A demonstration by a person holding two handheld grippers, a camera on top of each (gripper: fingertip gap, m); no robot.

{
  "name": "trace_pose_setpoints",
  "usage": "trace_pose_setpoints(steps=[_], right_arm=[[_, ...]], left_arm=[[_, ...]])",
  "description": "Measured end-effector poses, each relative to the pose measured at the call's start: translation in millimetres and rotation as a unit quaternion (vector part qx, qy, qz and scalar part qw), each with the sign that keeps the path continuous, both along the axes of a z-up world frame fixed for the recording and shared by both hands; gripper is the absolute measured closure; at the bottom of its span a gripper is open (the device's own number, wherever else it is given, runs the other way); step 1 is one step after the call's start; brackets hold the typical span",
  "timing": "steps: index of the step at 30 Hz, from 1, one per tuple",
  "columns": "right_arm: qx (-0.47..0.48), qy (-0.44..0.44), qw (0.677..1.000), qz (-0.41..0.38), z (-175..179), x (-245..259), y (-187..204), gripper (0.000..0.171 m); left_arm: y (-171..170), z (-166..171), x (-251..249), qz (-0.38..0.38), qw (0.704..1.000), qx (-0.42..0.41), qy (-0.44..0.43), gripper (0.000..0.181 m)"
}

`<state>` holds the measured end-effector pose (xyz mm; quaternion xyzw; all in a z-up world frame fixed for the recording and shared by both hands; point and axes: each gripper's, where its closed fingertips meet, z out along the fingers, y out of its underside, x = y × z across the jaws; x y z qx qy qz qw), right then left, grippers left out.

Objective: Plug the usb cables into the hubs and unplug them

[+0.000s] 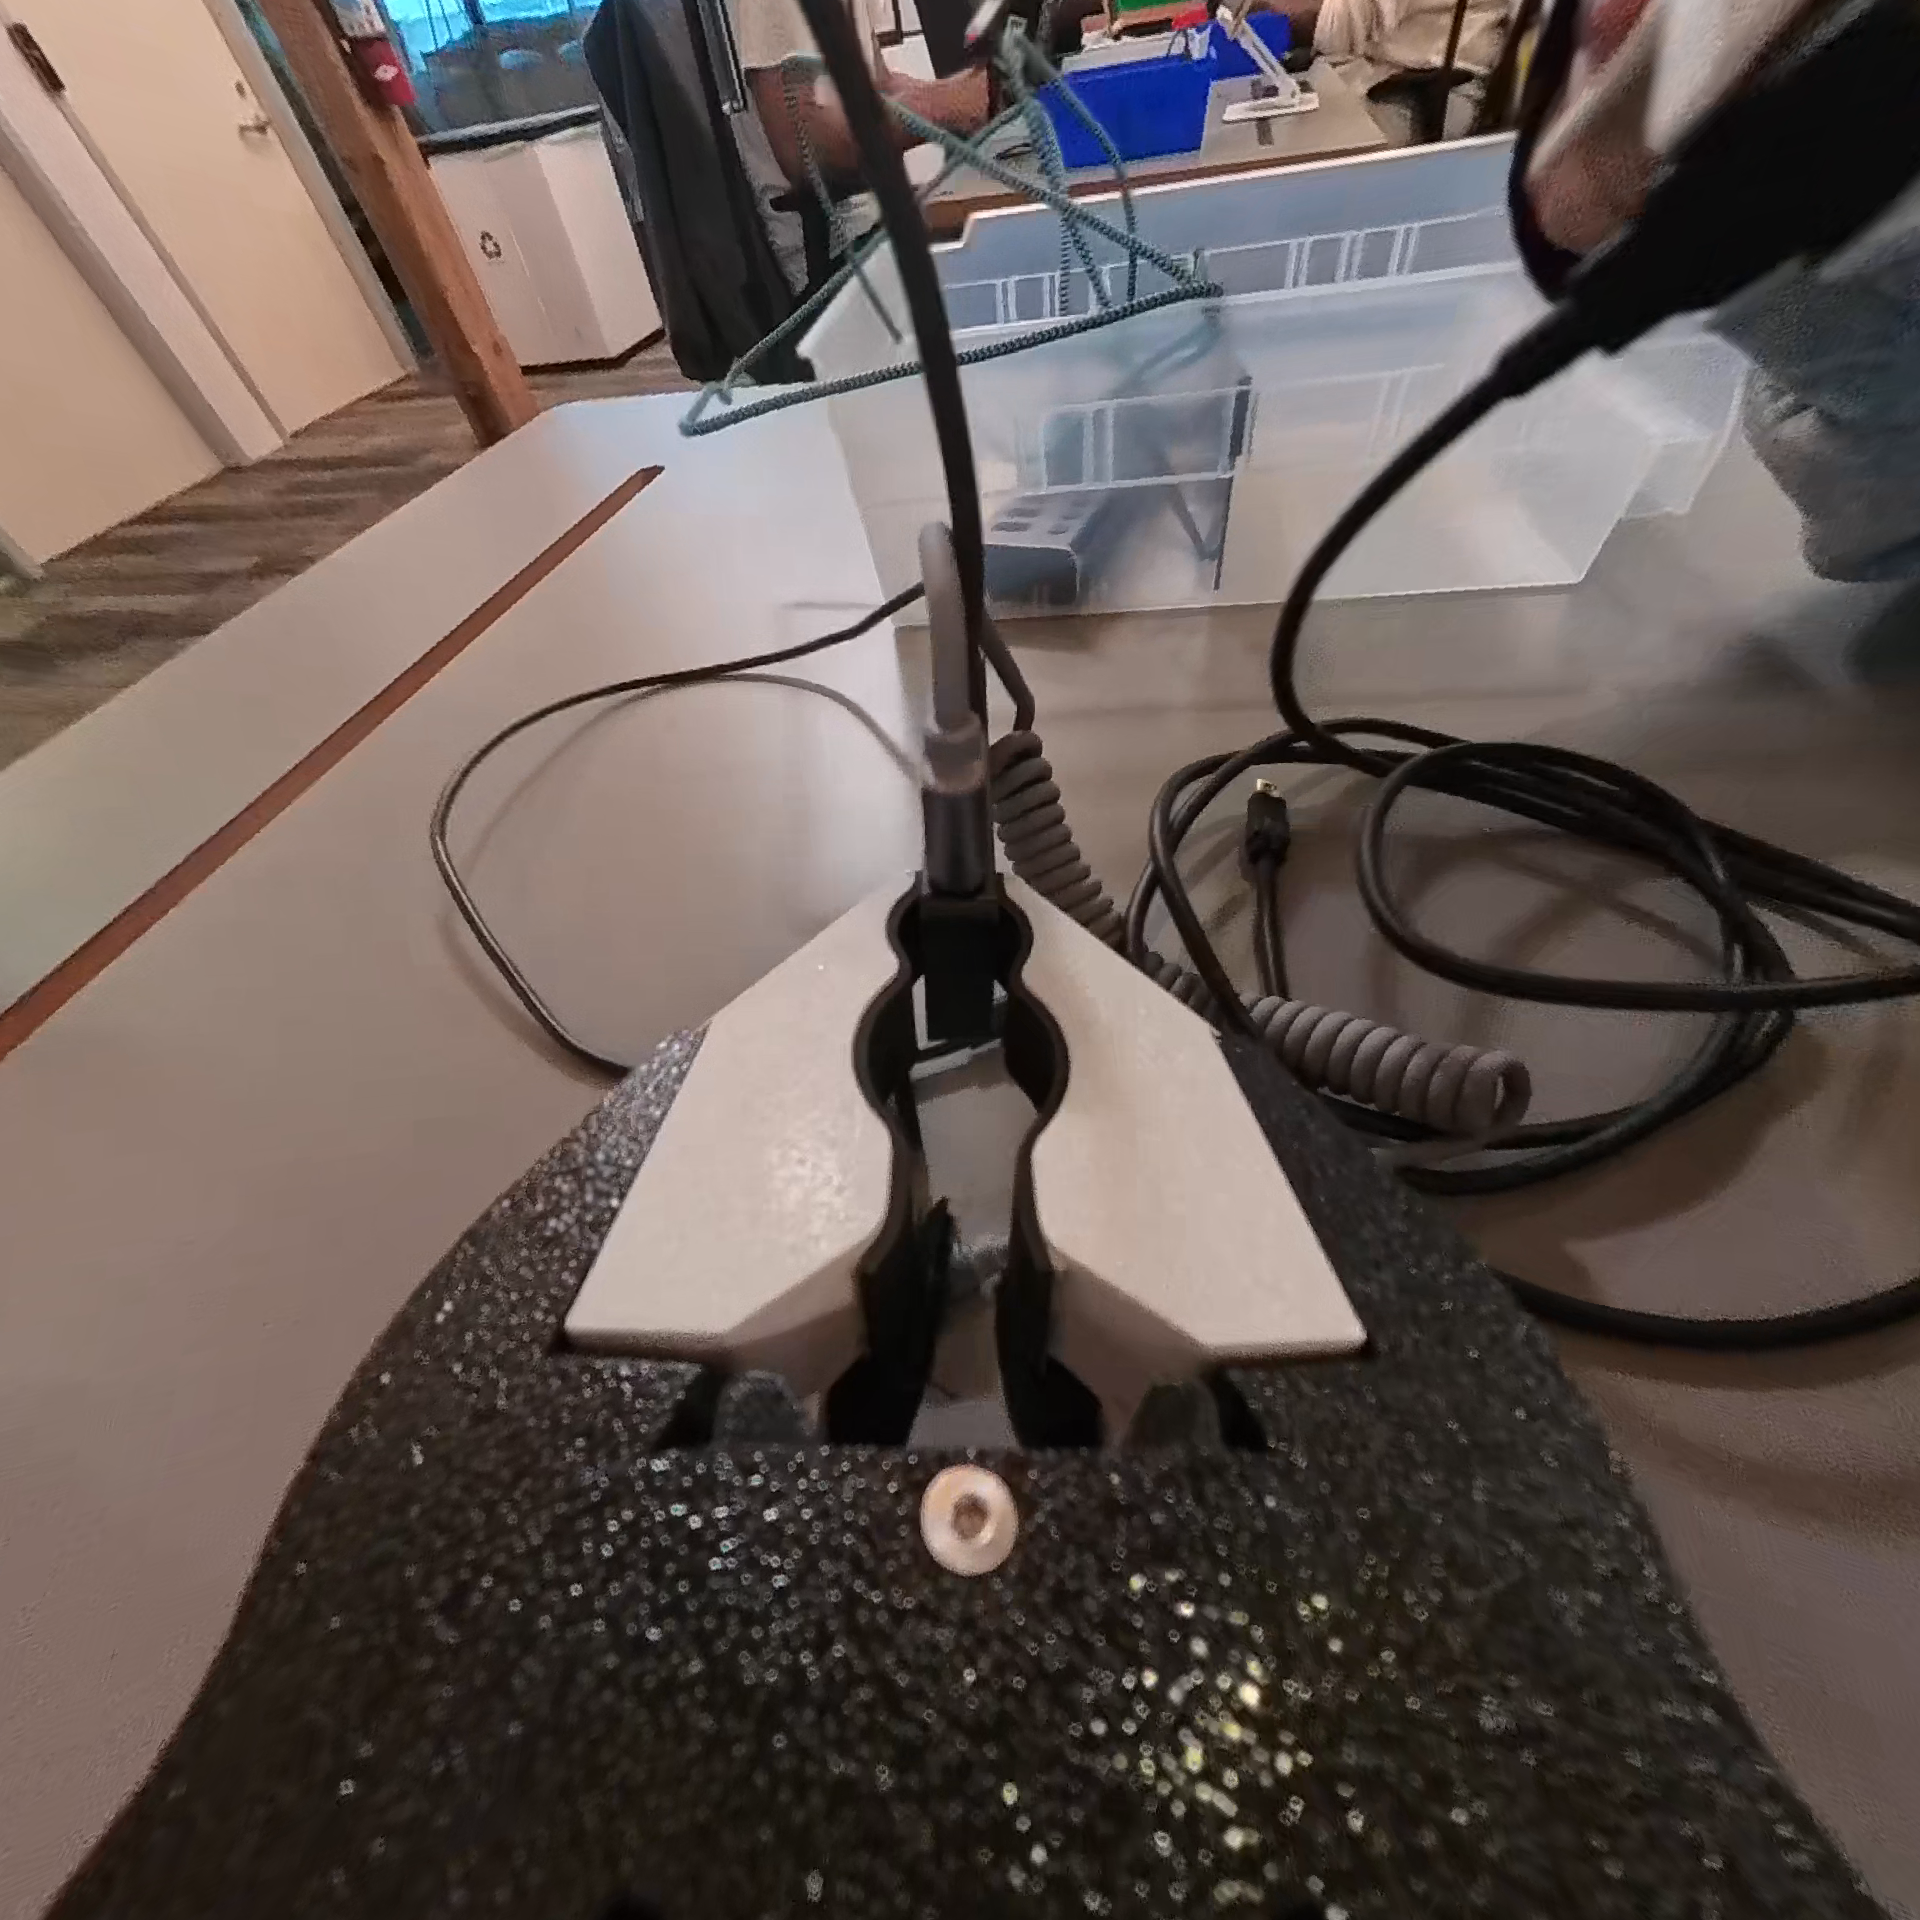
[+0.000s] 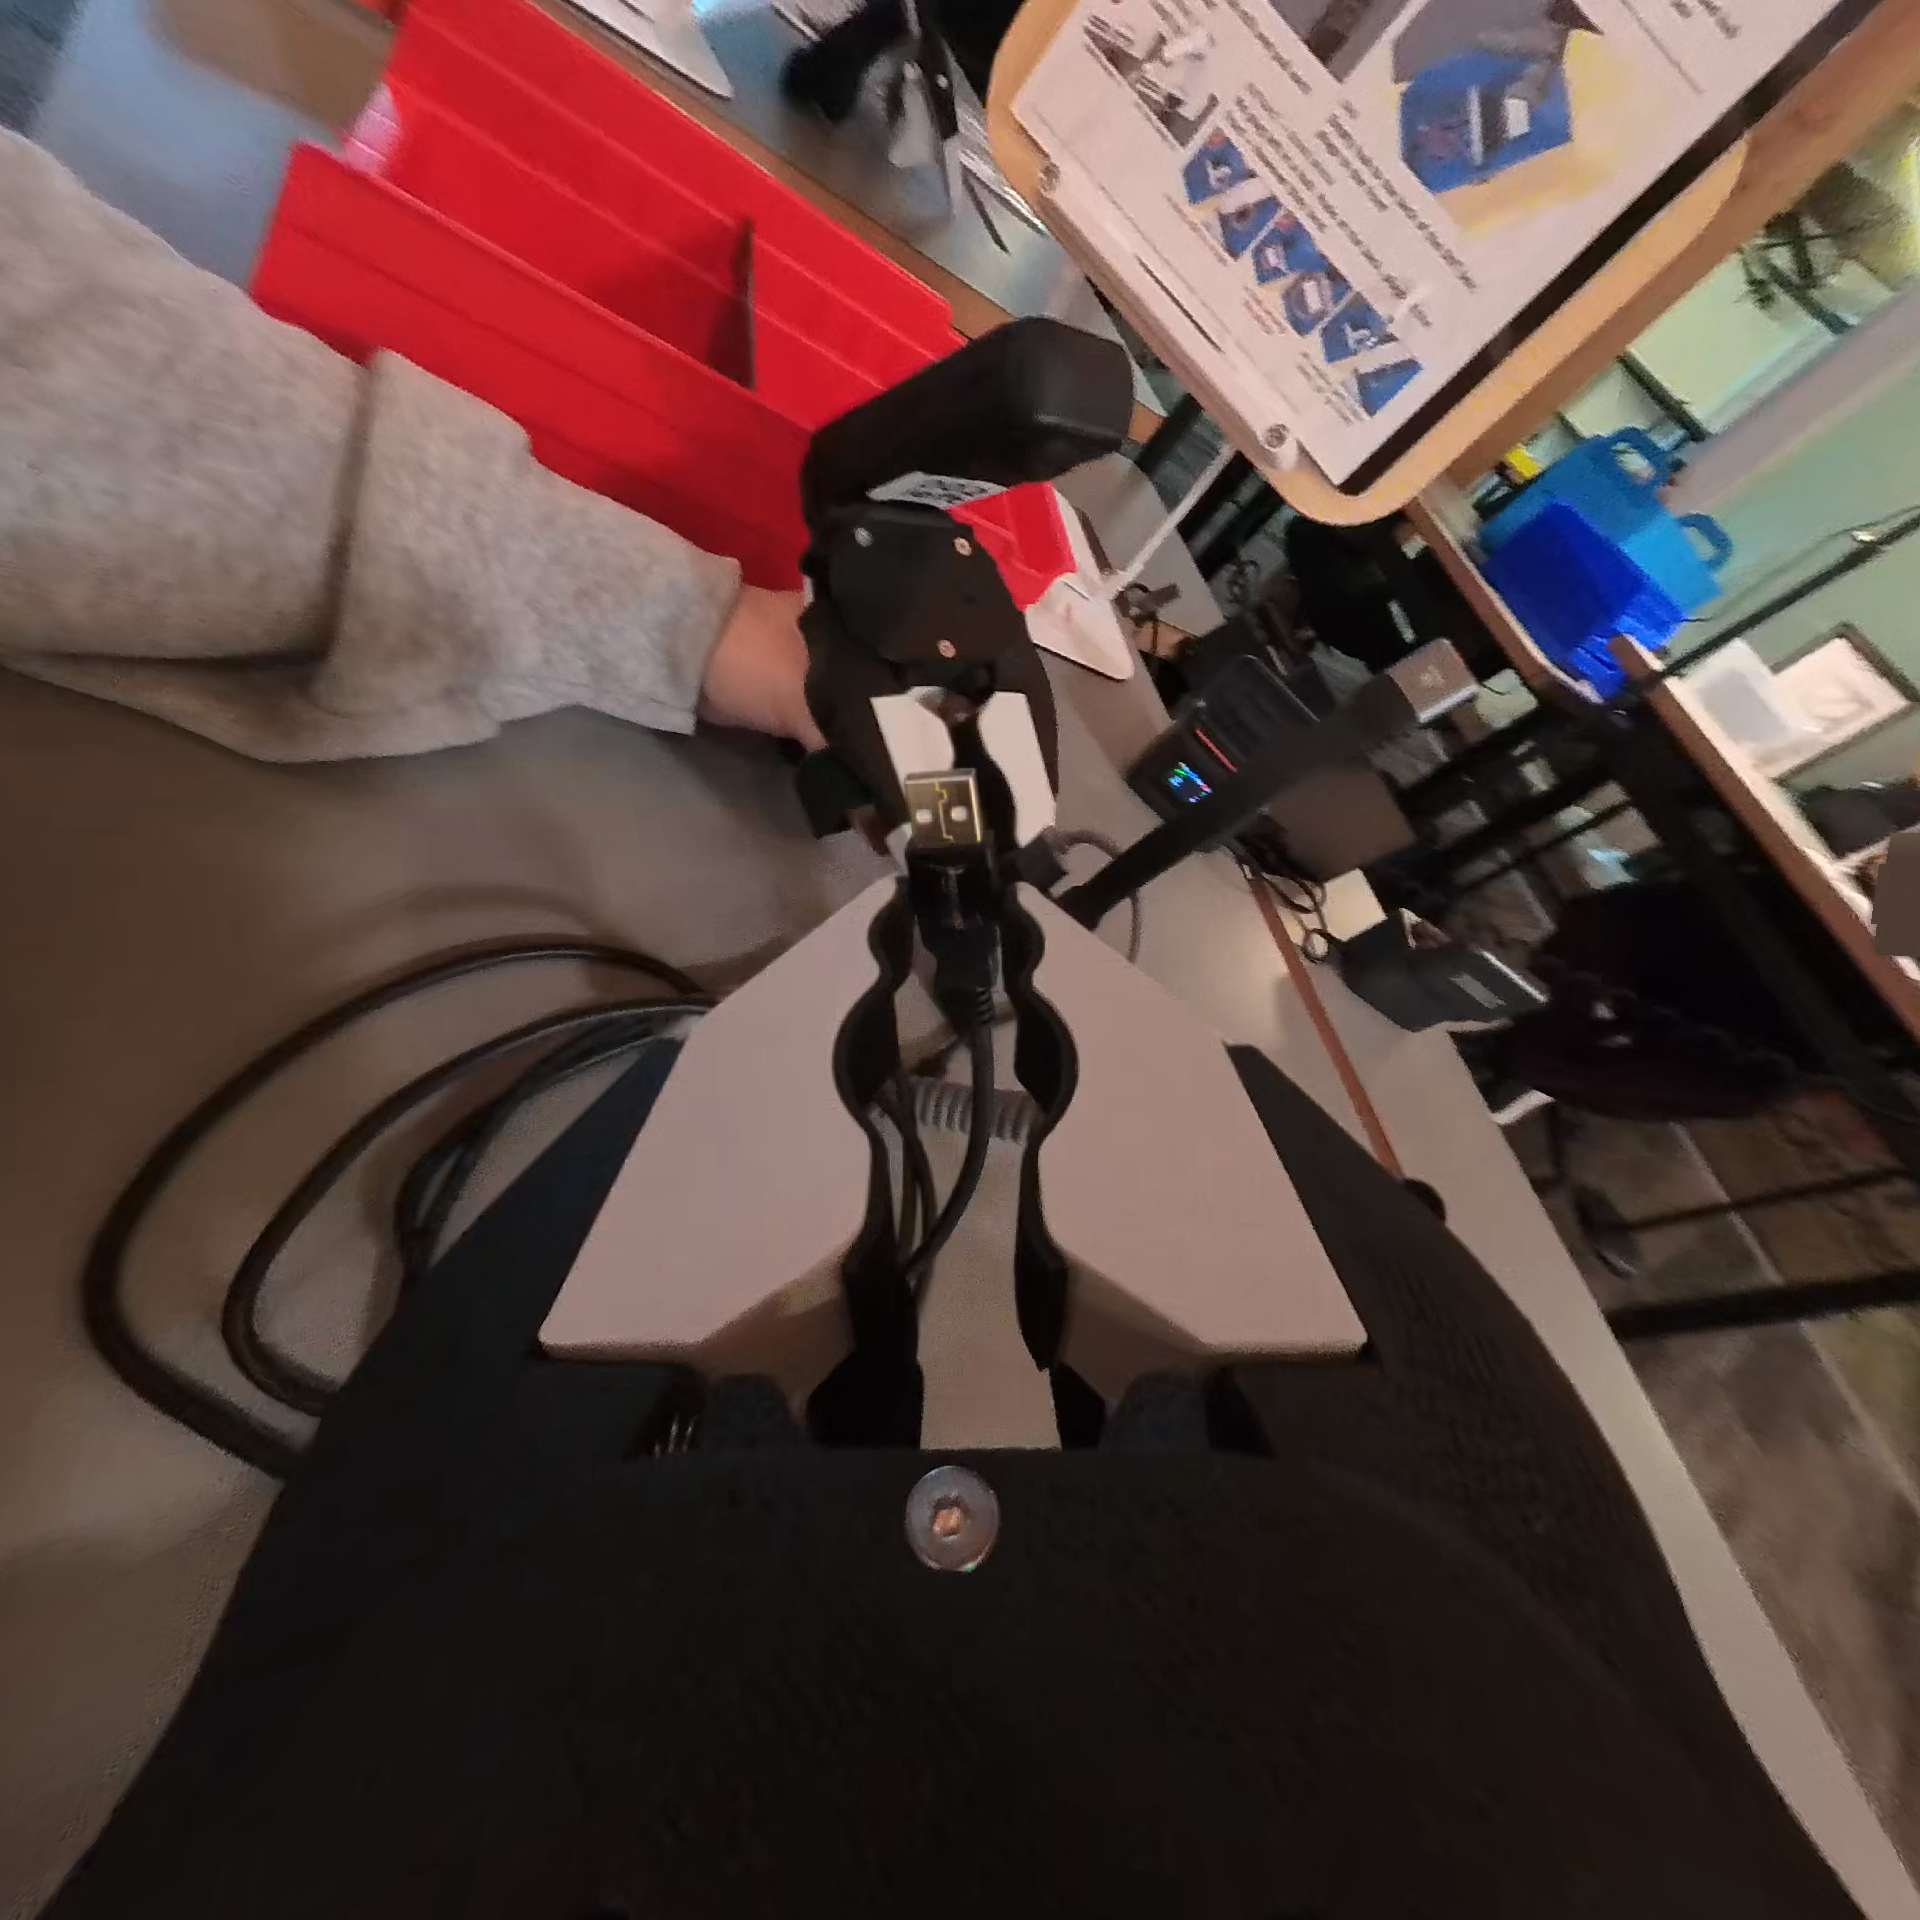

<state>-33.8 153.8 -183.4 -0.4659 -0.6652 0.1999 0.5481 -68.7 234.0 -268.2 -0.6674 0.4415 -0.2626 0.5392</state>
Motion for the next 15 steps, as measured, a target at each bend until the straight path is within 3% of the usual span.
trace_pose_setpoints(steps=[15], right_arm=[[0.018, -0.037, 0.997, -0.063, -18.8, 7.6, 21.8, 0.156]], left_arm=[[-7.1, -2.7, 4.0, -0.021, 1.000, 0.004, 0.012, 0.173]])
